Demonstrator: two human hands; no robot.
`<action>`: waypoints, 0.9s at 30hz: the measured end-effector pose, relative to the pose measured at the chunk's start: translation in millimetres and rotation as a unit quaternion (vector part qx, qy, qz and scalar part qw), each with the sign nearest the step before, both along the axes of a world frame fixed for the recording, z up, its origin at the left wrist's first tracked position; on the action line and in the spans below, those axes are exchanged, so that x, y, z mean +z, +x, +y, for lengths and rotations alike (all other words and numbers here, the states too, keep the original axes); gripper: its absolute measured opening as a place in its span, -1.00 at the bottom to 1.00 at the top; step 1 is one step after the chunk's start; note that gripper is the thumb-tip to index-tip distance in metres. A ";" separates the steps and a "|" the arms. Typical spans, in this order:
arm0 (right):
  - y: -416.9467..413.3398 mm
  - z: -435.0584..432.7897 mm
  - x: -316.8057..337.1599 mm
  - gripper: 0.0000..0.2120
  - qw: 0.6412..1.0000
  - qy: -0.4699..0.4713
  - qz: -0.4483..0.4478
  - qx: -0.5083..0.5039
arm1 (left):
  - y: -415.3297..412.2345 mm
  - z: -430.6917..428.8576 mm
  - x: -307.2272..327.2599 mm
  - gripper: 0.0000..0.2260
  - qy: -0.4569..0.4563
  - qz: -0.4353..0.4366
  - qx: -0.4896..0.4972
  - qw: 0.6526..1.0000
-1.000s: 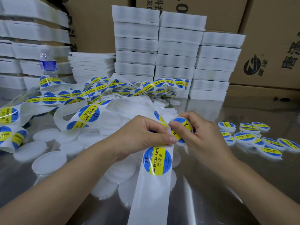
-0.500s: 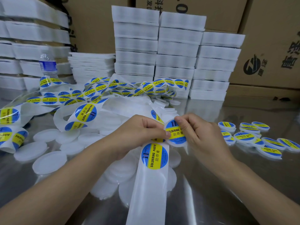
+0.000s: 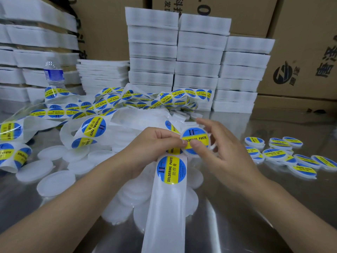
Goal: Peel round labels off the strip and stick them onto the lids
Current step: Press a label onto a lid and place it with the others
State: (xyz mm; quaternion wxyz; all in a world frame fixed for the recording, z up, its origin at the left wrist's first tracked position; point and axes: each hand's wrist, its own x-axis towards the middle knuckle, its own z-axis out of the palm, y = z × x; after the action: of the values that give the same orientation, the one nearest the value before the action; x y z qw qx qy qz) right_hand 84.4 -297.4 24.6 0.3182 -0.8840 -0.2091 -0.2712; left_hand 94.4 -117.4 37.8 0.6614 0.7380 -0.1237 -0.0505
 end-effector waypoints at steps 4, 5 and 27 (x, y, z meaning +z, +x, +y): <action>-2.8 1.3 -0.9 -0.33 0.998 -0.030 -0.057 0.004 | 0.3 1.2 1.0 -0.81 -0.009 -0.008 0.008 1.000; -2.4 0.9 -1.2 -0.33 0.997 -0.027 -0.065 0.004 | 0.7 1.1 0.9 -0.81 -0.009 -0.008 0.007 1.000; 58.3 -60.4 -21.6 -0.50 0.897 -0.247 0.130 -0.342 | 1.4 5.7 2.7 -0.80 -0.023 -0.033 -0.025 0.999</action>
State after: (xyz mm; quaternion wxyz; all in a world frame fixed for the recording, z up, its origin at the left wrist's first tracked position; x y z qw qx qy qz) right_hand 142.7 -357.8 3.1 0.0013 -0.9786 0.0894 -0.1855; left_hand 95.8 -111.7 40.4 0.6725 0.7205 -0.1649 -0.0395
